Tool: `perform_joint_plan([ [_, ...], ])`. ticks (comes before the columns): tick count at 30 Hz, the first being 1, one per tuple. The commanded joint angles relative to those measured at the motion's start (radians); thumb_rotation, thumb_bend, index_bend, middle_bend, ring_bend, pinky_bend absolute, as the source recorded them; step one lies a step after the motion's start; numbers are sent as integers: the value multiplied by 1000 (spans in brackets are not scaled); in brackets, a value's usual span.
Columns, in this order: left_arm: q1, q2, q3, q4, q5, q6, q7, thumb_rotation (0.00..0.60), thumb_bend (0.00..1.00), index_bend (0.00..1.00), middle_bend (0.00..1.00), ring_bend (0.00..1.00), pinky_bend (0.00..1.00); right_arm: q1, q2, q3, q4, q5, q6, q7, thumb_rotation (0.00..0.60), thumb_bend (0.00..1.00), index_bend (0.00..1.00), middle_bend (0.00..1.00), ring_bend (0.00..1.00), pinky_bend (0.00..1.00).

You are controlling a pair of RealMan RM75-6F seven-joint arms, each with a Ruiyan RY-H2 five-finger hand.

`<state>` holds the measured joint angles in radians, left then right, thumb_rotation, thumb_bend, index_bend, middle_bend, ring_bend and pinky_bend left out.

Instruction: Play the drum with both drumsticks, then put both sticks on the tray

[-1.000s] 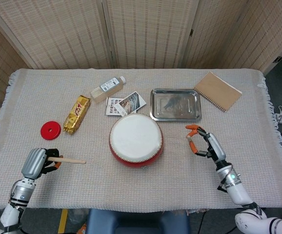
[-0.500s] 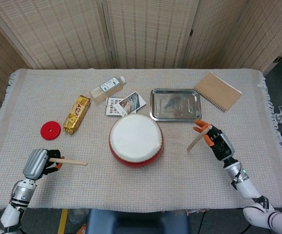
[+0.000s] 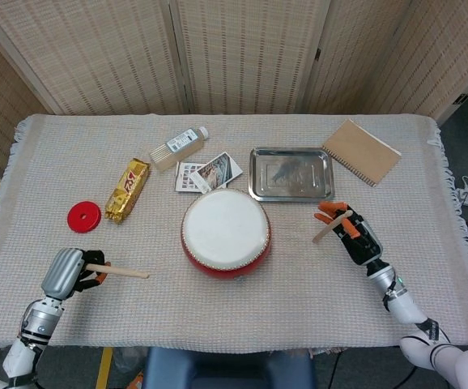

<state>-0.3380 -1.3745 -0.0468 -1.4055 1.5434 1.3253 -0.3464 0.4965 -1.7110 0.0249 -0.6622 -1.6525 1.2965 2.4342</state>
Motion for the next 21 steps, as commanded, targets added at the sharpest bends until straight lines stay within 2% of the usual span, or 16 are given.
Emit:
perform_joint_plan([
  [1,0,2,2,-3,2,0,1,600,783,1000,1000,1000,1000,-1,-30,-24,75,-5,15,44,467,340,352,298,204,256],
  [6,0,3,3,-8,2,1,6,600,783,1000,1000,1000,1000,1,-51,-48,148,-8,-4,33,457,312,346,312,209,258],
  [11,0,3,6,-13,3,1,9,600,783,1000,1000,1000,1000,0,-70,-42,186,8,3,12,445,247,346,319,209,259],
  [21,-2,3,9,-10,0,-7,0,600,783,1000,1000,1000,1000,18,-90,-38,186,29,-32,-104,444,244,405,334,221,264],
])
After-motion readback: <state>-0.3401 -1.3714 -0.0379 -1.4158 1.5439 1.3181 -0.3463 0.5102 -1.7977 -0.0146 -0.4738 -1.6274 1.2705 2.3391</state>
